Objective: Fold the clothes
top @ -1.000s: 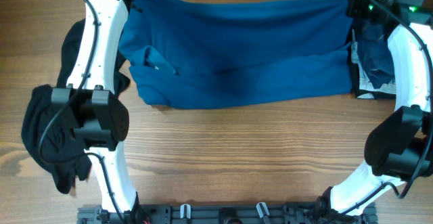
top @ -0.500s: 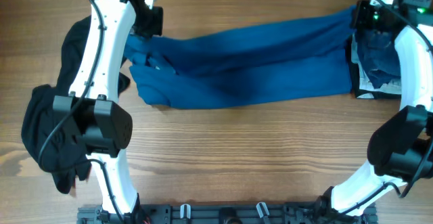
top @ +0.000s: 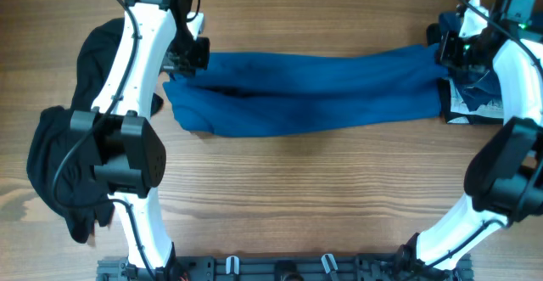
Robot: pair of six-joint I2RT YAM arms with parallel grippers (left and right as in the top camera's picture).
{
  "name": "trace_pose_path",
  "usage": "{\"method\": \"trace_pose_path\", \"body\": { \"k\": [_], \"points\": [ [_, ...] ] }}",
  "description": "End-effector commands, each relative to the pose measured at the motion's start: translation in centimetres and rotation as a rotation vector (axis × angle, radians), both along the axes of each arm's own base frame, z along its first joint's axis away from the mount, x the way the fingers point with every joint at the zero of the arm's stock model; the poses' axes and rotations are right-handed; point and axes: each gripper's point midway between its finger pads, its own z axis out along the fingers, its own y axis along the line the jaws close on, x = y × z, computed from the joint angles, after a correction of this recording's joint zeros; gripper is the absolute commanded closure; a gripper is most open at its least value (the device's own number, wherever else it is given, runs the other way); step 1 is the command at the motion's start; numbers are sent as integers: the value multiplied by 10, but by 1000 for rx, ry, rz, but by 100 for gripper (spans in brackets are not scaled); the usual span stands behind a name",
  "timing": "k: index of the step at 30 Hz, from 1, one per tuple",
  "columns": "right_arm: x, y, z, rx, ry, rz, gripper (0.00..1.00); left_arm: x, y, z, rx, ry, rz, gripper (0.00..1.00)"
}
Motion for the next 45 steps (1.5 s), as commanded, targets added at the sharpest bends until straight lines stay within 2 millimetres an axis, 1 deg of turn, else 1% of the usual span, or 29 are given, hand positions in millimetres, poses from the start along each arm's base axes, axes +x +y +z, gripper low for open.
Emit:
{"method": "trace_pose_path", "body": {
  "k": [1, 2, 3, 4, 5, 6, 7, 8, 9, 10, 14, 15, 17, 19, 21, 23, 25, 30, 32, 34, 36, 39, 40, 43, 45],
  "points": [
    [-10, -1, -32, 46, 88, -32, 96, -20, -1, -11, -19, 65, 11, 96],
    [-11, -1, -34, 49, 96, -37, 92, -25, -2, -16, -25, 89, 11, 96],
    [-11, -1, -34, 49, 98, -39, 65, -29, -2, -20, -23, 104, 11, 96],
    [-11, -1, -34, 52, 98, -47, 41, -31, -1, -22, -21, 113, 11, 76],
    [-10, -1, -34, 58, 100, -62, 31, -33, -1, -24, -20, 121, 11, 60],
    [-11, -1, -34, 59, 102, -62, 26, -34, -1, -25, -19, 124, 11, 36],
    [-12, 0, -34, 61, 107, -61, 19, -33, -1, -25, -19, 121, 11, 20],
    [-13, 0, -34, 61, 111, -61, 16, -33, -1, -25, -19, 120, 12, 16],
    [-14, 0, -35, 61, 115, -59, 14, -32, -1, -25, -20, 117, 12, 12],
    [-15, 1, -35, 63, 120, -58, 13, -31, -1, -25, -21, 112, 12, 10],
    [-15, -1, -36, 50, 120, -59, 13, -25, -2, -25, -24, 89, 12, 6],
    [-15, -2, -36, 42, 120, -47, 13, -23, -2, -25, -26, 83, 12, 0],
    [-16, -4, -39, 18, 126, -42, 15, -22, -3, -25, -27, 75, 13, 0],
    [-19, -12, -43, -50, 149, -56, 23, -17, -4, -26, -31, 57, 28, 0],
    [-26, -21, -49, -135, 190, -72, 24, -11, -8, -26, -53, 32, 27, 0],
    [-31, -26, -54, -166, 211, -83, 24, -6, -9, -26, -60, 16, 26, 0],
    [-34, -26, -58, -169, 218, -84, 25, -3, -9, -26, -62, 1, 25, 0],
    [-42, -24, -77, -174, 232, -85, 31, 2, -10, -25, -64, -18, 24, 0],
    [-45, -19, -86, -174, 238, -74, 32, 4, -9, -25, -65, -25, 27, 0],
    [-48, -9, -95, -174, 244, -55, 33, 5, -6, -25, -66, -29, 35, 0],
    [-48, -3, -99, -176, 240, -40, 33, 5, -3, -25, -66, -28, 43, 1],
    [-46, 6, -102, -178, 238, -20, 40, 5, 5, -25, -64, -21, 62, 1],
    [-46, 9, -103, -176, 241, -15, 41, 4, 8, -25, -63, -18, 68, 1],
    [-48, 27, -116, -148, 272, 6, 41, 4, 19, -25, -63, -11, 96, 1],
    [-48, 45, -127, -138, 294, 38, 41, 4, 30, -25, -62, -8, 122, 1]
  ]
}}
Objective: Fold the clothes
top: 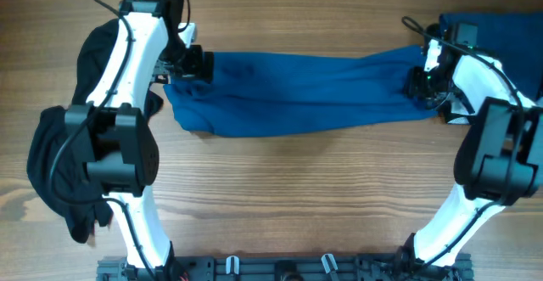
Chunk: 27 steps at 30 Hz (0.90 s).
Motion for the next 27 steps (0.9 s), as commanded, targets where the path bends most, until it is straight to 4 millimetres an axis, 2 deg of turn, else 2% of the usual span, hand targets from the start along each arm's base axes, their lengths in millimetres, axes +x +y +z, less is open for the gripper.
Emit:
{"method": "trace_pose_path", "body": {
  "k": [1, 3, 6, 7, 8, 9, 12, 13, 14, 15, 16, 17, 20, 22, 27],
  "points": [
    [-5, 36, -27, 38, 66, 37, 41, -1, 19, 9, -9, -12, 58, 1],
    [-2, 46, -27, 36, 58, 57, 40, 0, 30, 9, -9, -14, 86, 2],
    [-1, 45, -27, 40, 53, 32, 41, 0, 38, 9, -9, -14, 104, 2],
    [-1, 43, -27, 40, 52, 30, 52, 0, 38, 9, -9, -14, 106, 2],
    [-1, 41, -26, 41, 52, 19, 88, 0, 38, 9, -9, -14, 106, 2],
    [0, 39, -26, 43, 51, 9, 96, 1, 38, 9, -9, -18, 105, 2],
    [2, 33, -19, 54, 47, -25, 96, 3, 38, 9, -9, -26, 105, 2],
    [3, 29, -15, 53, 45, -29, 94, 4, 38, 9, -10, -27, 105, 1],
    [4, 28, -13, 52, 43, -28, 85, 4, 38, 9, -10, -28, 105, 1],
    [4, 28, -12, 51, 43, -24, 63, 4, 38, 9, -9, -29, 105, 1],
    [4, 28, -11, 50, 44, -20, 52, 4, 39, 9, -9, -29, 106, 1],
    [3, 28, -11, 50, 47, -14, 51, 4, 38, 9, -10, -29, 105, 1],
    [2, 28, -10, 50, 56, -9, 57, 4, 38, 9, -10, -30, 105, 1],
    [2, 28, -4, 51, 61, -8, 46, 4, 38, 9, -10, -30, 105, 1],
    [16, 31, 27, 51, 41, 15, 39, 8, 38, 9, -11, -44, 105, 1]
  ]
}}
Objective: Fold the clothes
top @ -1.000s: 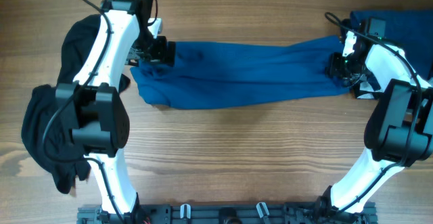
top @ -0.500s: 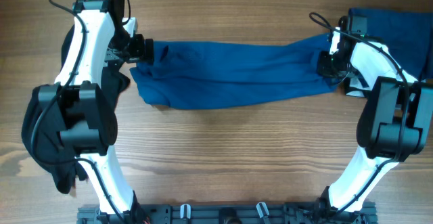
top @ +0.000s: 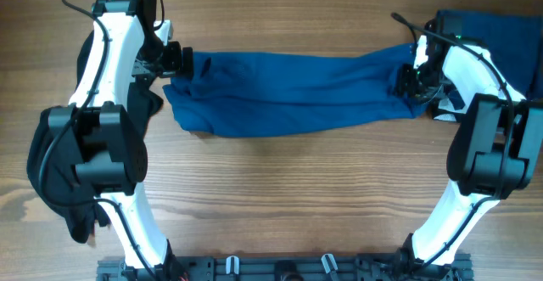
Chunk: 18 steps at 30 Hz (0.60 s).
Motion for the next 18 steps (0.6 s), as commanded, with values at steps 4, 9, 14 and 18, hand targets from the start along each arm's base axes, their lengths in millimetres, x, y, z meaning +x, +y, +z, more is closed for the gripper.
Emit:
{"method": "trace_pose_path", "body": {
  "k": [4, 9, 14, 18],
  "points": [
    [24, 10, 28, 1, -56, 56, 12, 2, -2, 9, -9, -30, 7, 1],
    [20, -9, 28, -107, -32, 29, 8, 2, -2, 9, -9, -32, 7, 1],
    [18, -33, 28, -128, -34, -18, 8, 2, -2, 9, -9, -32, 8, 1],
    [9, -68, 28, -129, -28, -101, 7, 2, -2, 9, -9, -33, 7, 1]
  ]
}}
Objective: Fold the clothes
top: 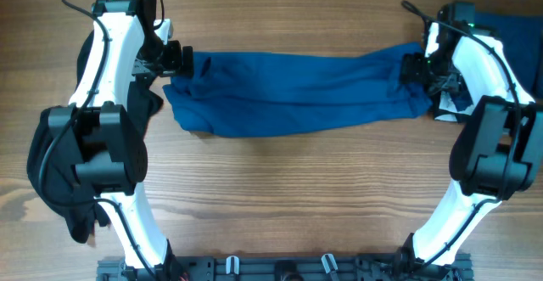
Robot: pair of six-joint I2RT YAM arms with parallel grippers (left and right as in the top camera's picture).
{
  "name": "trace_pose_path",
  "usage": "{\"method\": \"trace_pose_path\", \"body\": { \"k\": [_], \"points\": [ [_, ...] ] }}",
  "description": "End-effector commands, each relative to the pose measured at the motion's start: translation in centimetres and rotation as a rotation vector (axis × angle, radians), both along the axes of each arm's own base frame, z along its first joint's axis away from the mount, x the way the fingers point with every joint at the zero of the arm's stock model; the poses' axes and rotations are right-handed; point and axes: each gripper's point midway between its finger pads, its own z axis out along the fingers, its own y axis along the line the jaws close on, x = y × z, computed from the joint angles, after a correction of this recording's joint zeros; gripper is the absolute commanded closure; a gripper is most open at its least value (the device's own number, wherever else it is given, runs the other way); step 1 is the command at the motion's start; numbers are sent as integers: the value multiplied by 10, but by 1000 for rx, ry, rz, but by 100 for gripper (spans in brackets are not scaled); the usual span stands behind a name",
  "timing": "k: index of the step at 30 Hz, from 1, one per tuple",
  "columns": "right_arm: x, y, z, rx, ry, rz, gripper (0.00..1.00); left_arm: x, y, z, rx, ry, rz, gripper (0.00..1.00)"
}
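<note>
A long blue garment [288, 90] lies stretched left to right across the wooden table. My left gripper [181, 60] is at its upper left end, shut on the cloth, which bunches up toward it. At the upper right end my right gripper [413, 67] is shut on the cloth in the same way. The fingertips of both are partly hidden by fabric and the wrists.
A heap of black clothes [51, 171] lies at the left under the left arm. Folded blue clothes [509, 26] sit at the far right corner, with a white patch [450, 104] by the right arm. A rail [280, 268] runs along the front edge.
My right gripper has moved a little to the right and toward the far edge, taking the garment's right end with it. The left gripper and the left end have stayed put.
At first both grippers held the garment's far corners, stretched wide. Then the right gripper stood further left and nearer the front, while the left gripper moved slightly left. The garment became shorter and looser. Now the right end has gone slightly back right.
</note>
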Motion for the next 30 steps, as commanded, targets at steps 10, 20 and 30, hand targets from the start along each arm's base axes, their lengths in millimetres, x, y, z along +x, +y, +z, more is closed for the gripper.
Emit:
{"method": "trace_pose_path", "body": {
  "k": [10, 20, 30],
  "points": [
    [-9, -55, 3, 10, -17, -100, 7, 0, -2, 9, -9, -24, 7, 0],
    [15, -14, 63, 217, -236, -7, 6, 1, -2, 9, -9, -27, 7, 0],
    [18, 22, 28, 204, -176, 118, 12, 4, -2, 10, -9, -40, 7, 0]
  ]
}}
